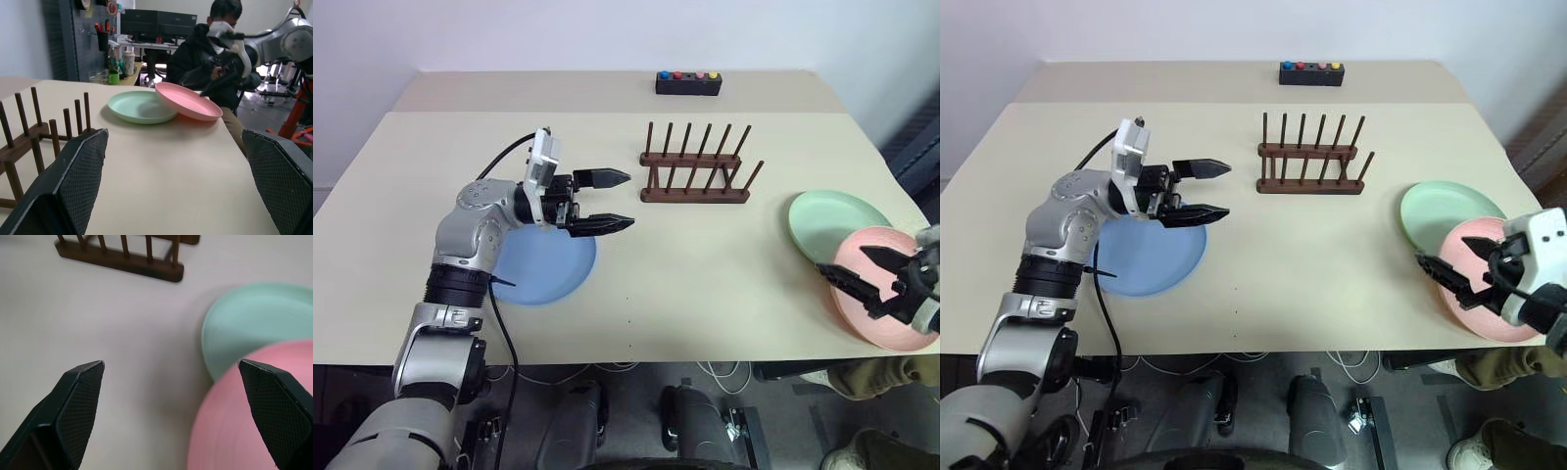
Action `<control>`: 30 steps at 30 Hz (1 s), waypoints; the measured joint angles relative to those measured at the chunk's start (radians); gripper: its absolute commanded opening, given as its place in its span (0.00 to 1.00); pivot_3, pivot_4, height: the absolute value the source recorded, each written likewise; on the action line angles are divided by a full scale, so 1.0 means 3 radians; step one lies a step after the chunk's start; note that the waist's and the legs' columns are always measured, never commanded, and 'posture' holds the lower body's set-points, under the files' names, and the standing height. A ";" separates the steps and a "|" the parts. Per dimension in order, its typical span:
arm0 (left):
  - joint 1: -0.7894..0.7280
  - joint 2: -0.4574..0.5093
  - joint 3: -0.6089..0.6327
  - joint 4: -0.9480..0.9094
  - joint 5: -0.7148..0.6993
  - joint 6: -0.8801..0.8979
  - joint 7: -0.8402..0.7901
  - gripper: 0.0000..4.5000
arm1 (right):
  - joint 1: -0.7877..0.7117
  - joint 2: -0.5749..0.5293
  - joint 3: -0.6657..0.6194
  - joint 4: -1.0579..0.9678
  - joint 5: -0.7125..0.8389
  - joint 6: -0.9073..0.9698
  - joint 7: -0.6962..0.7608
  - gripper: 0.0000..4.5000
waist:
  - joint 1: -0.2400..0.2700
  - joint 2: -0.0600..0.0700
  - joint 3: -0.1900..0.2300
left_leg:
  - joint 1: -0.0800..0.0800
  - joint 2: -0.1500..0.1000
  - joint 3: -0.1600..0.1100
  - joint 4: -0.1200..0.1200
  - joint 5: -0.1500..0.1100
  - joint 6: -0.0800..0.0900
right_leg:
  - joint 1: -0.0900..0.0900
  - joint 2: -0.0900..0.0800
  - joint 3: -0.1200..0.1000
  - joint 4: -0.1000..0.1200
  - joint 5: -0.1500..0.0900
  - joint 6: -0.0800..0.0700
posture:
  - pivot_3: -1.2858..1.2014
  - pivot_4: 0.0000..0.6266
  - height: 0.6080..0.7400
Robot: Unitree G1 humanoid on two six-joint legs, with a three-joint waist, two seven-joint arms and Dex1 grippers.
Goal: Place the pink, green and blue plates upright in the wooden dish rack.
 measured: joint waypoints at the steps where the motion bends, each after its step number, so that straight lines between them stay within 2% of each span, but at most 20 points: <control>1: -0.0029 -0.0012 0.0000 0.0033 0.0017 -0.0015 -0.0023 0.99 | 0.0061 0.0011 0.0001 -0.0023 -0.0006 0.0004 -0.0027 1.00 | 0.0001 0.0000 0.0000 | 0.0000 0.0000 0.0000 0.0000 0.0000 0.0000 | 0.0000 0.0000 0.0000 0.0000 0.0000 0.0000 | 0.52 0.24 0.96; 6: -0.0078 -0.0033 0.0001 0.0100 0.0058 -0.0045 -0.0068 0.99 | 0.0300 0.0004 0.0150 0.0001 -0.0226 -0.0123 -0.0103 1.00 | -0.0002 0.0000 0.0000 | 0.0000 0.0000 0.0000 0.0000 0.0000 0.0001 | 0.0000 0.0001 0.0000 0.0000 0.0000 0.0000 | 0.52 0.24 0.96; 12: -0.0051 -0.0008 0.0006 0.0053 0.0062 -0.0050 -0.0071 0.99 | 0.0296 -0.0006 0.0400 0.0214 -0.0441 -0.0305 -0.0132 1.00 | -0.0007 0.0000 0.0000 | 0.0001 0.0001 0.0000 0.0000 0.0000 0.0001 | 0.0000 0.0002 0.0000 0.0000 0.0000 0.0000 | 0.52 0.24 0.96; 15: 0.0029 0.0057 0.0008 -0.0043 0.0061 -0.0001 -0.0071 1.00 | 0.0256 -0.0013 0.0544 0.0298 -0.0498 -0.0368 -0.0118 0.83 | -0.0004 0.0000 0.0000 | 0.0001 0.0001 -0.0001 0.0000 0.0000 0.0000 | 0.0000 0.0002 0.0000 0.0000 -0.0001 0.0000 | 0.52 0.24 0.96; 19: 0.0150 0.0210 -0.0001 -0.0147 0.0059 0.0133 -0.0176 1.00 | 0.0316 -0.0112 0.0829 0.0447 -0.0736 -0.0557 -0.0088 0.40 | -0.0005 0.0000 0.0000 | 0.0000 0.0001 0.0000 0.0000 0.0000 0.0000 | 0.0000 0.0002 0.0000 -0.0001 -0.0001 -0.0001 | 0.52 0.24 0.96; 22: 0.0164 0.0280 0.0005 -0.0174 0.0057 0.0186 -0.0215 1.00 | 0.0175 -0.0116 0.0856 0.0554 -0.0806 -0.0634 -0.0101 0.06 | -0.0004 0.0001 0.0000 | 0.0000 0.0001 0.0000 0.0001 0.0000 0.0001 | 0.0001 0.0002 0.0000 -0.0002 -0.0001 -0.0001 | 0.52 0.24 0.96; 23: 0.0164 0.0286 0.0008 -0.0181 0.0053 0.0204 -0.0216 1.00 | 0.0108 -0.0134 0.0840 0.0570 -0.0822 -0.0659 -0.0105 0.01 | -0.0006 0.0000 0.0000 | 0.0001 0.0001 0.0000 0.0002 0.0000 0.0001 | 0.0001 0.0002 0.0000 -0.0002 -0.0001 -0.0001 | 0.52 0.24 0.96; 25: 0.0164 0.0277 0.0008 -0.0198 0.0050 0.0212 -0.0209 1.00 | 0.0041 -0.0269 0.0821 0.0592 -0.0856 -0.0712 -0.0077 0.01 | -0.0005 -0.0001 0.0000 | 0.0001 0.0001 -0.0001 0.0002 0.0000 0.0000 | 0.0001 0.0002 -0.0001 -0.0003 -0.0001 -0.0001 | 0.52 0.24 0.96; 30: 0.0164 0.0264 0.0013 -0.0208 0.0050 0.0211 -0.0168 1.00 | 0.0020 -0.0347 0.0791 0.0592 -0.0793 -0.0655 0.0090 0.01 | -0.0002 -0.0002 -0.0001 | 0.0000 0.0001 -0.0002 0.0001 -0.0001 0.0001 | 0.0001 0.0002 -0.0001 -0.0003 -0.0001 0.0000 | 0.52 0.24 0.96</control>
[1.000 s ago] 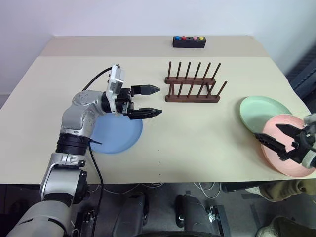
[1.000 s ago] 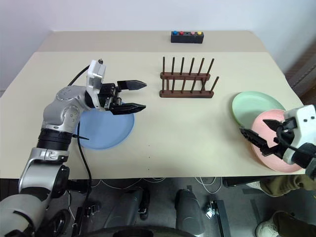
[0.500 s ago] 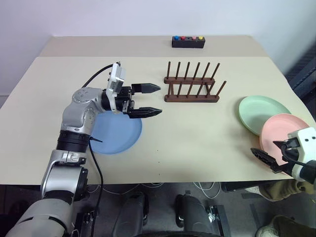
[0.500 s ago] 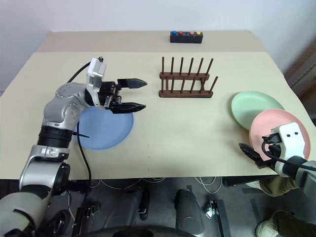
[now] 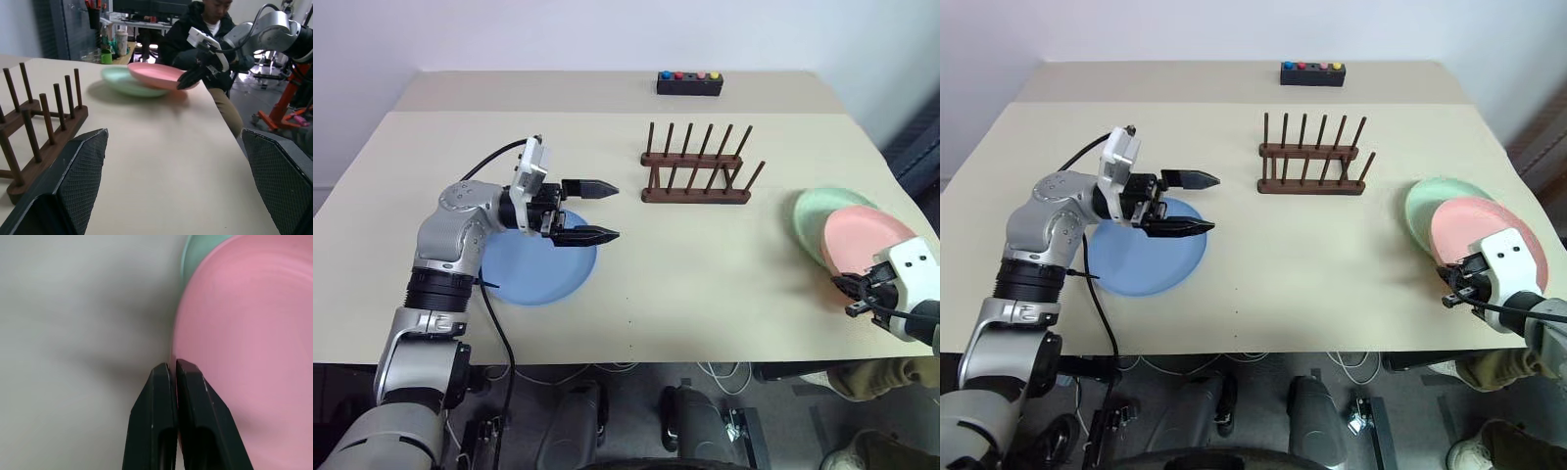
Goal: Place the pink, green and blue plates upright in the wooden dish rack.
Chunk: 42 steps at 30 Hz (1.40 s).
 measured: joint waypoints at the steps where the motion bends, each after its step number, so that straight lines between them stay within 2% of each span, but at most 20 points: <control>1: 0.0000 -0.0001 0.0000 -0.0001 0.0000 0.0000 0.0004 1.00 | -0.0016 -0.0018 -0.0014 -0.0001 0.0016 0.0015 0.0017 0.01 | 0.0000 0.0000 0.0000 | 0.0000 0.0000 0.0000 0.0000 0.0000 0.0000 | 0.0000 0.0000 0.0000 0.0000 0.0000 0.0000 | 0.52 0.24 0.96; 5: 0.0000 -0.0009 0.0005 -0.0004 -0.0023 0.0000 0.0011 1.00 | -0.0258 -0.0175 -0.0136 0.0008 0.0179 0.0151 0.0148 0.01 | -0.0013 0.0002 0.0001 | 0.0001 0.0000 0.0000 0.0000 0.0000 0.0000 | -0.0001 0.0000 0.0000 0.0000 0.0000 0.0000 | 0.52 0.24 0.96; 8: 0.0001 -0.0023 0.0006 -0.0021 -0.0030 0.0001 0.0036 1.00 | -0.0690 -0.0297 -0.0300 0.0035 0.0406 0.0235 0.0207 0.01 | -0.0008 0.0002 0.0001 | 0.0001 0.0002 0.0000 0.0000 0.0000 0.0000 | -0.0002 0.0001 0.0000 0.0001 0.0000 0.0000 | 0.52 0.24 0.96; 13: 0.0032 -0.0022 0.0044 -0.0086 -0.0062 0.0004 0.0121 1.00 | -0.1434 -0.0279 -0.0321 0.0315 0.0782 0.0368 0.0214 0.01 | 0.0002 0.0002 0.0002 | -0.0002 0.0000 0.0000 0.0000 0.0000 0.0000 | -0.0001 -0.0002 0.0000 -0.0003 0.0000 0.0000 | 0.52 0.24 0.96; 18: 0.0084 -0.0051 0.0136 -0.0149 -0.0071 -0.0017 0.0296 1.00 | -0.2475 0.0246 -0.0215 0.0784 0.1313 0.0530 -0.0007 0.01 | -0.0029 0.0003 0.0002 | -0.0001 0.0001 0.0000 0.0000 0.0000 0.0000 | -0.0003 -0.0002 0.0001 -0.0003 0.0002 -0.0001 | 0.52 0.24 0.96; 23: 0.0164 -0.0029 0.0237 -0.0341 -0.0096 -0.0024 0.0517 1.00 | -0.3583 0.0673 -0.0134 0.1866 0.1664 0.0497 -0.0033 0.01 | -0.0033 0.0005 0.0004 | -0.0003 0.0000 0.0003 -0.0002 0.0000 0.0000 | -0.0008 -0.0002 0.0001 0.0003 0.0002 -0.0001 | 0.52 0.24 0.96; 25: 0.0239 0.0035 0.0296 -0.0479 -0.0129 -0.0002 0.0583 1.00 | -0.3861 0.0689 -0.0149 0.2317 0.1757 0.0461 0.0061 0.01 | -0.0011 0.0004 0.0004 | -0.0003 0.0000 0.0003 -0.0005 0.0000 0.0000 | -0.0007 -0.0001 0.0000 0.0000 0.0002 -0.0001 | 0.52 0.24 0.96; 30: 0.0451 0.0147 0.0412 -0.0699 -0.0239 0.0107 0.0707 1.00 | -0.4079 0.0668 -0.0148 0.3296 0.1771 0.0421 0.0500 0.01 | -0.0005 0.0005 0.0004 | -0.0004 -0.0003 0.0005 -0.0005 -0.0001 0.0002 | -0.0003 -0.0002 0.0001 -0.0006 0.0002 -0.0001 | 0.52 0.24 0.96; 34: 0.0636 0.0243 0.0473 -0.1017 -0.0376 0.0270 0.0825 1.00 | -0.4306 0.0527 0.0053 0.4147 0.1532 0.0358 0.1044 0.01 | -0.0036 0.0009 0.0006 | -0.0003 -0.0002 0.0007 -0.0007 -0.0001 0.0002 | -0.0007 -0.0001 0.0001 -0.0002 0.0002 -0.0001 | 0.52 0.24 0.96; 42: 0.0850 0.0362 0.0592 -0.1354 -0.0527 0.0429 0.1036 1.00 | -0.4611 0.0439 0.0274 0.4925 0.1025 0.0025 0.1599 0.01 | -0.0094 0.0011 0.0008 | -0.0003 -0.0002 0.0008 -0.0007 0.0000 0.0000 | -0.0009 0.0000 0.0001 0.0004 0.0002 -0.0001 | 0.52 0.24 0.96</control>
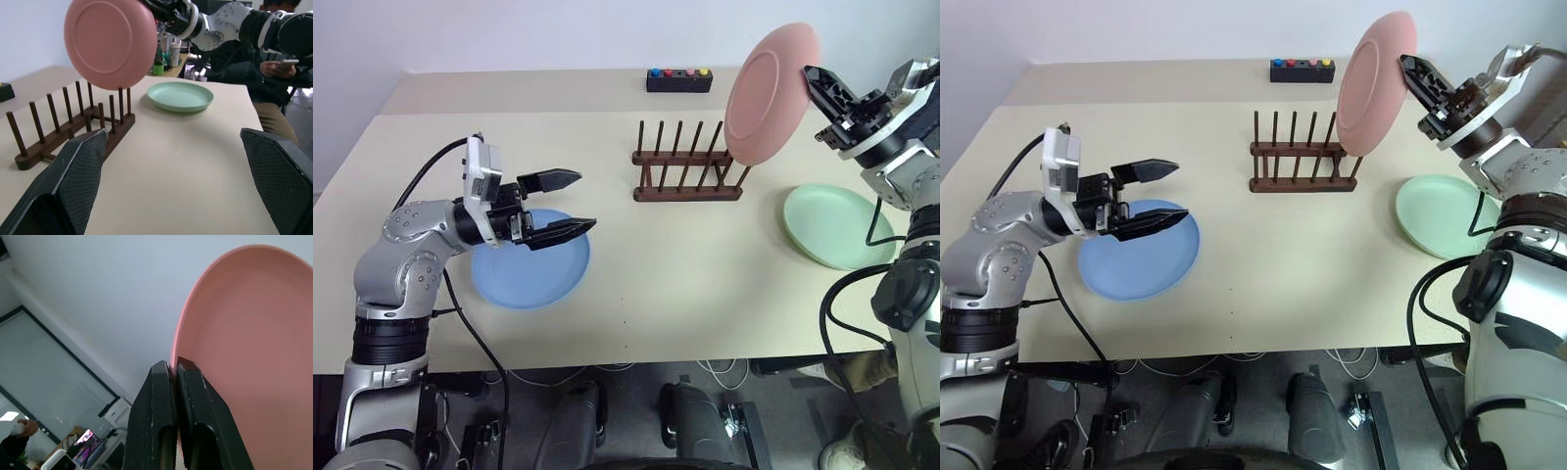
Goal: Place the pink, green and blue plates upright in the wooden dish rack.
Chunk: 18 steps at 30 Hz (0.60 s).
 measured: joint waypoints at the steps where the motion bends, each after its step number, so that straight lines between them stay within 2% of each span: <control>1: 0.0036 0.0019 0.0013 -0.0046 -0.0007 0.0009 0.0023 1.00 | -0.0047 -0.0002 0.0001 0.0058 -0.0039 -0.0028 0.0033 0.01 | -0.0002 0.0000 0.0000 | 0.0000 0.0000 0.0000 0.0000 0.0000 0.0000 | 0.0000 0.0000 0.0000 0.0000 0.0000 0.0000 | 0.52 0.24 0.96; 8: 0.0087 0.0054 0.0061 -0.0093 -0.0050 0.0014 0.0101 1.00 | -0.0115 0.0029 0.0025 0.0276 -0.0302 -0.0201 0.0119 0.01 | 0.0001 0.0000 0.0000 | 0.0000 0.0000 0.0001 0.0000 0.0001 -0.0001 | 0.0000 0.0000 0.0001 0.0000 0.0000 0.0000 | 0.52 0.24 0.96; 15: 0.0087 0.0055 0.0060 -0.0105 -0.0052 0.0012 0.0121 1.00 | -0.0082 0.0199 0.0043 0.0420 -0.0572 -0.0529 -0.0046 0.01 | -0.0001 0.0001 0.0000 | 0.0000 0.0000 0.0002 0.0000 0.0002 -0.0003 | -0.0001 0.0000 0.0001 0.0002 0.0000 0.0000 | 0.52 0.24 0.96; 18: 0.0087 0.0055 0.0059 -0.0105 -0.0052 0.0011 0.0121 1.00 | -0.0067 0.0236 0.0056 0.0421 -0.0644 -0.0573 -0.0048 0.22 | -0.0002 0.0001 0.0000 | 0.0000 0.0000 0.0002 0.0000 0.0002 -0.0003 | -0.0001 0.0000 0.0001 0.0002 0.0000 0.0000 | 0.52 0.24 0.96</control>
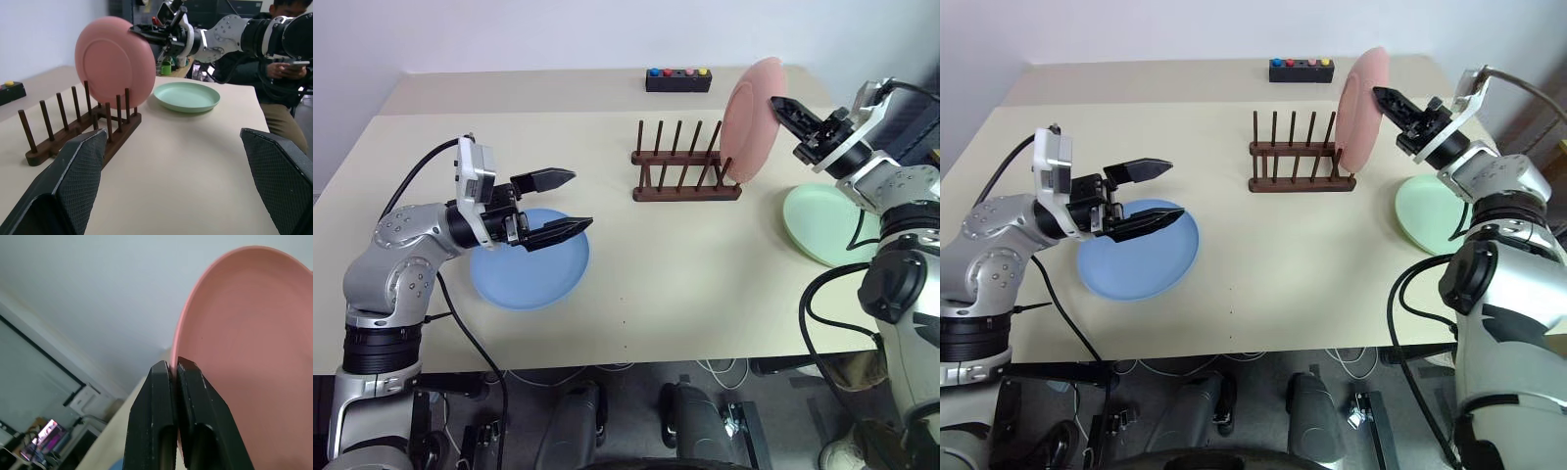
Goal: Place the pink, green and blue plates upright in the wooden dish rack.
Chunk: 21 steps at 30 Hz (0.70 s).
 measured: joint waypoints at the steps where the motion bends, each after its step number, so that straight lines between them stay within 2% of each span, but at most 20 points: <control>1: 0.0000 0.0000 0.0000 0.0000 0.0000 -0.0001 0.0000 1.00 | 0.0000 0.0008 -0.0001 0.0000 -0.0009 0.0004 0.0000 0.32 | 0.0001 0.0000 0.0000 | 0.0000 0.0000 0.0000 0.0000 0.0000 0.0000 | 0.0000 0.0000 0.0000 0.0000 0.0000 0.0000 | 0.52 0.24 0.96; 7: -0.0001 0.0000 -0.0003 0.0000 0.0002 -0.0007 0.0001 1.00 | -0.0001 0.0064 -0.0003 0.0000 -0.0043 0.0003 -0.0019 0.99 | 0.0000 0.0000 0.0000 | 0.0000 0.0000 0.0000 0.0000 0.0000 0.0000 | 0.0000 0.0000 0.0000 0.0000 0.0000 0.0000 | 0.52 0.24 0.96; 12: -0.0005 -0.0003 -0.0006 0.0005 0.0004 -0.0014 0.0000 1.00 | -0.0010 0.0068 -0.0028 -0.0074 -0.0082 -0.0326 -0.0023 0.99 | 0.0001 0.0001 0.0000 | 0.0000 0.0000 0.0000 0.0000 0.0000 0.0000 | 0.0000 0.0000 0.0000 0.0000 0.0000 0.0000 | 0.52 0.24 0.96; 16: -0.0007 -0.0018 -0.0010 0.0015 0.0004 -0.0022 -0.0003 1.00 | -0.0053 0.0047 -0.0222 -0.0222 0.0039 -0.0513 -0.0041 0.99 | 0.0003 0.0001 0.0001 | 0.0000 0.0000 0.0000 0.0000 0.0000 0.0000 | 0.0000 0.0000 0.0000 0.0000 0.0000 0.0000 | 0.52 0.24 0.96; 19: -0.0016 -0.0026 -0.0022 0.0046 0.0011 -0.0032 -0.0007 1.00 | -0.0042 0.0012 -0.0343 -0.0370 0.0082 -0.0708 -0.0172 0.99 | 0.0007 0.0001 0.0001 | 0.0000 0.0000 0.0000 0.0000 0.0000 0.0000 | 0.0000 0.0000 0.0000 0.0000 0.0000 0.0000 | 0.52 0.24 0.96; 21: -0.0029 -0.0027 -0.0050 0.0066 0.0021 -0.0045 -0.0015 1.00 | 0.0072 -0.0056 -0.0270 -0.0601 -0.0044 -0.1025 -0.0318 0.99 | 0.0013 0.0001 0.0001 | 0.0000 0.0000 0.0000 0.0000 0.0000 0.0000 | 0.0000 0.0000 0.0000 -0.0001 0.0000 0.0000 | 0.52 0.24 0.96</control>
